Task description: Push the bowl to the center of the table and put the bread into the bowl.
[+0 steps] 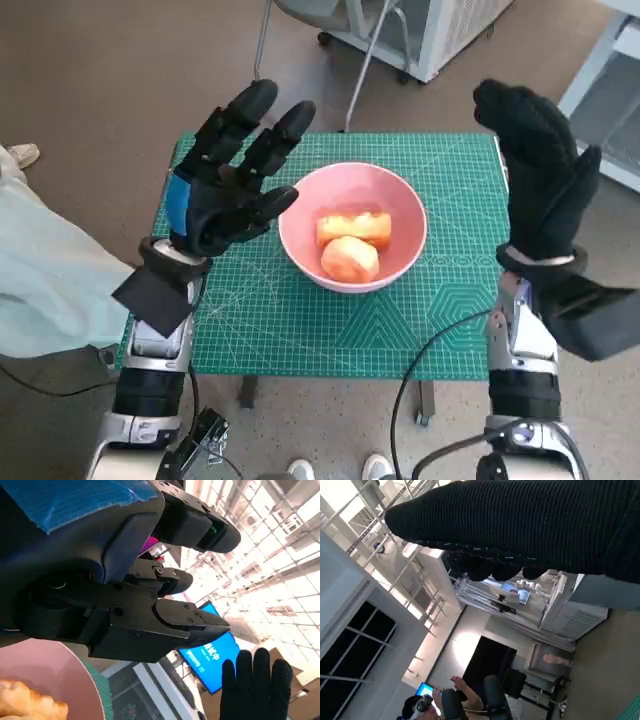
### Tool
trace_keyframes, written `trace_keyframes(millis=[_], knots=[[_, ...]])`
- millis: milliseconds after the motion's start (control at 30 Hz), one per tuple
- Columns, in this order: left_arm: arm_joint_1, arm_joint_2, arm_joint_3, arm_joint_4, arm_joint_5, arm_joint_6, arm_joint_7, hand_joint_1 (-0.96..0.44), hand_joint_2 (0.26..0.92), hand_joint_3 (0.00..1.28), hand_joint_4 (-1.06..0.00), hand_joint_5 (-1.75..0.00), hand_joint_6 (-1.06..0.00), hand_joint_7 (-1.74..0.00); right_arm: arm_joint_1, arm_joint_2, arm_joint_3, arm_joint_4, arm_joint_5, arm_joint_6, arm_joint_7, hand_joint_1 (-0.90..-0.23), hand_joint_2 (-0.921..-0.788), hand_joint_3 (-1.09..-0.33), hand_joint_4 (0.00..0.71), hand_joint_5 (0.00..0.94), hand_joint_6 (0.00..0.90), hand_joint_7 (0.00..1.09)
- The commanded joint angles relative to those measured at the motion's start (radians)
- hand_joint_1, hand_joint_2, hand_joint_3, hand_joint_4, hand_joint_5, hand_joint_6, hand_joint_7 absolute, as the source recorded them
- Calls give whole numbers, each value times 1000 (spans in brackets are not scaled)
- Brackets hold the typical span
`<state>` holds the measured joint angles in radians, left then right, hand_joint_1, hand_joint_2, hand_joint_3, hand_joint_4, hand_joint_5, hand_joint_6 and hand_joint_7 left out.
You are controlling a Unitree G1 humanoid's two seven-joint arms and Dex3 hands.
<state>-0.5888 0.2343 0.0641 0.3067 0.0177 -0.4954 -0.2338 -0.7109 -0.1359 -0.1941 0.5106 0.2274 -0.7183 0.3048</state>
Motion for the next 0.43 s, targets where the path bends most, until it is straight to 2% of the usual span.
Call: trace_keyframes(millis=[33, 433], knots=[[7, 4, 15, -14, -13, -27, 19, -93, 921, 226, -473, -33, -255, -530, 12, 3, 13, -16, -13, 28, -14, -576, -921, -726, 395, 5, 57, 764], [-11, 5, 23, 13, -1, -51, 50, -86, 921, 234, -482, -37, -240, -529, 17, 5, 32, -21, -16, 38, -21, -570, -921, -729, 389, 2, 49, 771]])
